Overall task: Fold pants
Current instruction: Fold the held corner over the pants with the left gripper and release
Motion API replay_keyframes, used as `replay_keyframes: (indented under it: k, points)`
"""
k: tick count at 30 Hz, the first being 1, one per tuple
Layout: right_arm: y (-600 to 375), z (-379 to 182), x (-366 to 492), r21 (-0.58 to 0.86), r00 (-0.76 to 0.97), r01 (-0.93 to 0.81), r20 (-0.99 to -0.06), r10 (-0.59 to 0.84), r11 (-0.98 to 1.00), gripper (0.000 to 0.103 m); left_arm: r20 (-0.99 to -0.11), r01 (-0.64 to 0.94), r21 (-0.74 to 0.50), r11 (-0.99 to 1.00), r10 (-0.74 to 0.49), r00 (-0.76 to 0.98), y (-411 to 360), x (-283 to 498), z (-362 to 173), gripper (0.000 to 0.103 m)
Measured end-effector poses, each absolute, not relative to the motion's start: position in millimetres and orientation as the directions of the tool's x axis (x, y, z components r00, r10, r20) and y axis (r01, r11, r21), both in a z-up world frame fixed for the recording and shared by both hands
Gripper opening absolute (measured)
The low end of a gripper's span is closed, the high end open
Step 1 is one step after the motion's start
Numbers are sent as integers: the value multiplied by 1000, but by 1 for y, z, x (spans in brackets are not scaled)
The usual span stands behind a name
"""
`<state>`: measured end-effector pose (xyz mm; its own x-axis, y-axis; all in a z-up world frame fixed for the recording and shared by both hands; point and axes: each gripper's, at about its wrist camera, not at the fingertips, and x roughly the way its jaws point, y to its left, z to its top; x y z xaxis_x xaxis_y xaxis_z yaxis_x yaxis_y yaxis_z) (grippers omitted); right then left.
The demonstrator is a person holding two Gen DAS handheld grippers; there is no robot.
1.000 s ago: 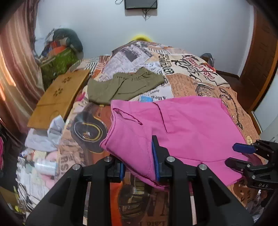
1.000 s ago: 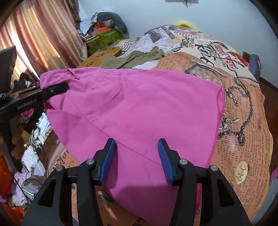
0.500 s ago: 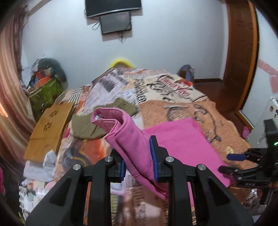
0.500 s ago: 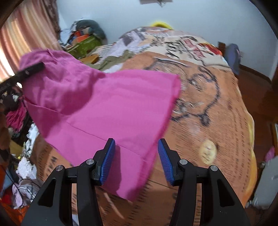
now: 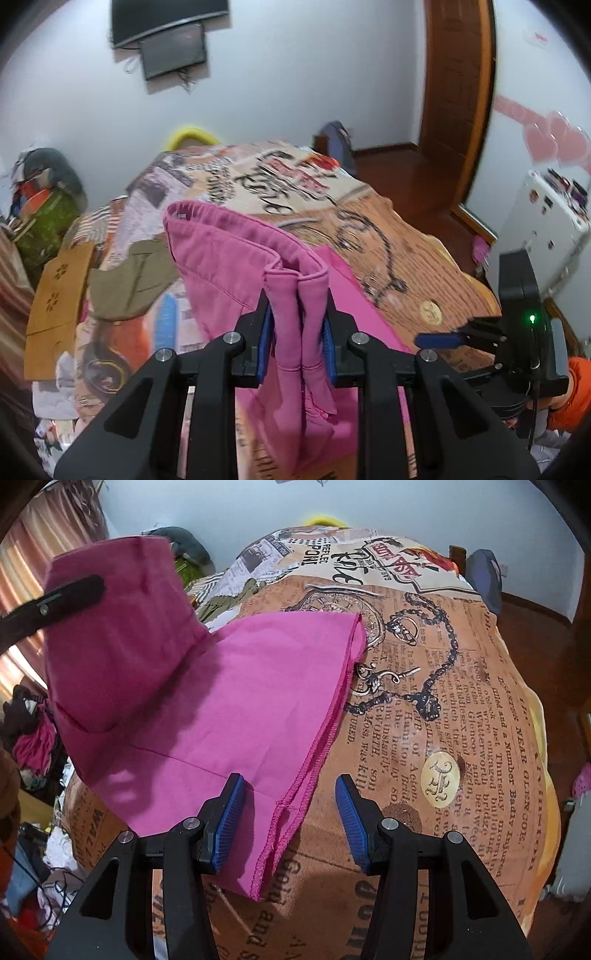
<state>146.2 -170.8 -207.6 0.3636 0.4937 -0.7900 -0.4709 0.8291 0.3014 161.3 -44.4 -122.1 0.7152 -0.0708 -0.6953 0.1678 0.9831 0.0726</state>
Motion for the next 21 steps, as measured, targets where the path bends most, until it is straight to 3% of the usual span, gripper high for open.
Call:
replay_keyframes:
  k: [12, 21]
  points:
    - [-173, -205, 142, 293, 367, -476, -791, 490, 829, 47, -853, 266, -35, 963, -167, 494, -78, 190, -190, 23]
    - [-174, -202, 143, 281, 372, -477, -794, 481, 833, 47, -859, 267, -141, 953, -252, 445, -70, 187, -186, 27]
